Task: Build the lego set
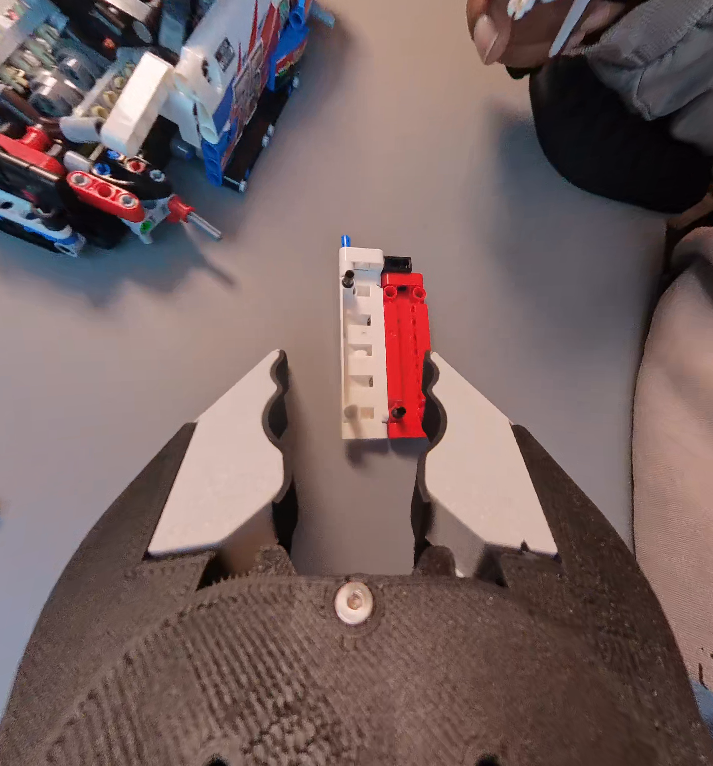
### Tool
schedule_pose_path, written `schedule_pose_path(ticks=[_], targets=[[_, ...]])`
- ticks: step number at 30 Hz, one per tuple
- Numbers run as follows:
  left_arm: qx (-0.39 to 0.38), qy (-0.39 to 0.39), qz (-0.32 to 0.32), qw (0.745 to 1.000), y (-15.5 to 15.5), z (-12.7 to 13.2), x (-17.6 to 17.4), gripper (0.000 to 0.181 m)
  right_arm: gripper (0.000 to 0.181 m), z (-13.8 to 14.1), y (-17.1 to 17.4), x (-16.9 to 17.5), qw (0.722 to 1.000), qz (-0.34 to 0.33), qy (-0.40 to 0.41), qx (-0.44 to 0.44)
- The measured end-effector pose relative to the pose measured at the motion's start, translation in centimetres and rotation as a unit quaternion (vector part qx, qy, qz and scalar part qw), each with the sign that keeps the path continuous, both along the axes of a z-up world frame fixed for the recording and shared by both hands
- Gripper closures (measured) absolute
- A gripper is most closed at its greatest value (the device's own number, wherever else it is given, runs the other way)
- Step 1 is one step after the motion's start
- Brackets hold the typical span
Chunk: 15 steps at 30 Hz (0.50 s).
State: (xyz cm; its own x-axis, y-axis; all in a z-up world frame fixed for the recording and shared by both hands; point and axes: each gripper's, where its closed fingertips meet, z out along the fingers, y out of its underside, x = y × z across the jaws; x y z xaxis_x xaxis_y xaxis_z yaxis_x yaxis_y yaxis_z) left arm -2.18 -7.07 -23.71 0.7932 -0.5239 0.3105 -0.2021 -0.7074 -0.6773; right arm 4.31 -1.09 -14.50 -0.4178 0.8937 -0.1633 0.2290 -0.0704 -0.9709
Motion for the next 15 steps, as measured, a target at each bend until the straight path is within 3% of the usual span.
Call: schedule_pose_path(ticks=[1, 9, 15], targets=[[-0.004, 0.016, -0.011, 1.0, -0.1, -0.3, 0.4, 0.118, 0.177, -0.1, 0.1, 0.0, 1.0, -0.001, 0.0, 0.001], [-0.005, 0.128, -0.055, 0.99, 0.4, -1.1, 1.9, 0.133, 0.177, -0.4, 0.2, 0.1, 1.0, -0.001, -0.001, 0.014], [0.004, 0.138, -0.053, 0.989, 0.7, -1.1, 1.9, 0.134, 0.177, -1.0, 0.1, 0.3, 1.0, 0.0, -0.01, 0.016]])
